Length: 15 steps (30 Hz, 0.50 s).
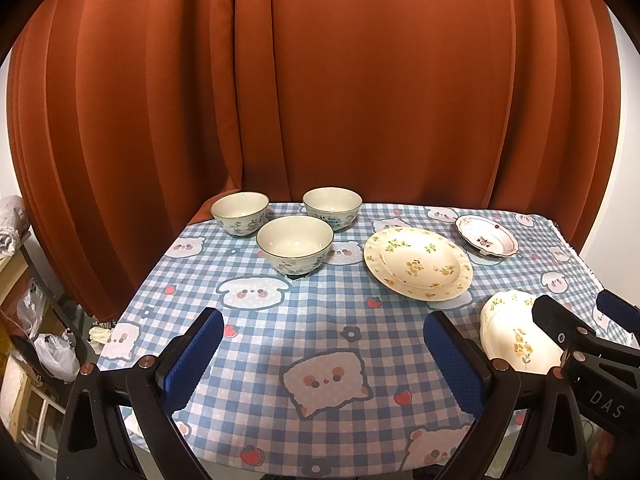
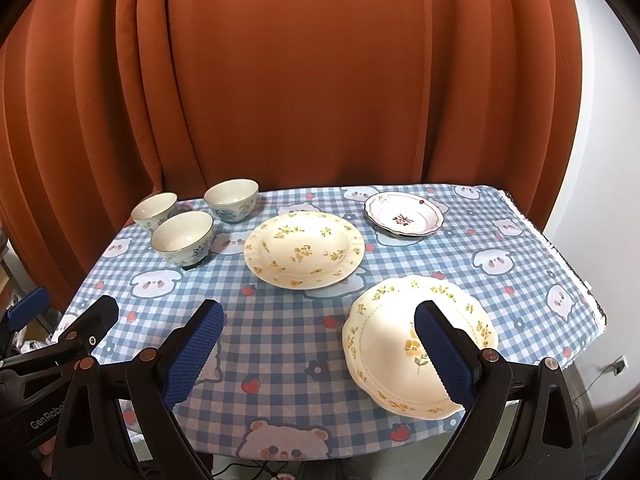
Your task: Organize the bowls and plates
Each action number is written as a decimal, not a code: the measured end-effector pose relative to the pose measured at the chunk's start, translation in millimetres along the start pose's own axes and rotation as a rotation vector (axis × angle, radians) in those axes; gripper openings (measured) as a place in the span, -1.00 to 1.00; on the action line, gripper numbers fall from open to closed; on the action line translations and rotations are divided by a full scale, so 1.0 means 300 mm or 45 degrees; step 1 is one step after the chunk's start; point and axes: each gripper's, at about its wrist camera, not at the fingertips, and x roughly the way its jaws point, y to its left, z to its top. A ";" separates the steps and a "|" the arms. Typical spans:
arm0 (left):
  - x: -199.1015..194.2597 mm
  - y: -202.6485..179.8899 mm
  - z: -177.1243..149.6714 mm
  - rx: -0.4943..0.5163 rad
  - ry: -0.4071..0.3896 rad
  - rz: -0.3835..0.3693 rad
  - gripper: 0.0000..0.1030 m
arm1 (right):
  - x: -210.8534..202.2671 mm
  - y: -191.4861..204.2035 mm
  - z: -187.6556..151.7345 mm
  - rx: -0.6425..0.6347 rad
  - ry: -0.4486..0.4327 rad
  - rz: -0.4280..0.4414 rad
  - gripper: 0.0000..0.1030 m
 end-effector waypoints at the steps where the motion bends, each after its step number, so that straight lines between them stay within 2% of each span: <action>1: 0.000 0.000 0.000 0.000 0.000 0.000 0.95 | 0.000 0.000 0.000 -0.001 0.000 0.000 0.90; 9: 0.030 -0.005 0.008 0.012 0.009 -0.017 0.94 | 0.010 0.000 -0.007 0.015 0.002 -0.011 0.90; 15: 0.074 -0.060 0.006 0.056 0.072 -0.079 0.82 | 0.045 -0.020 -0.017 0.059 0.041 -0.055 0.89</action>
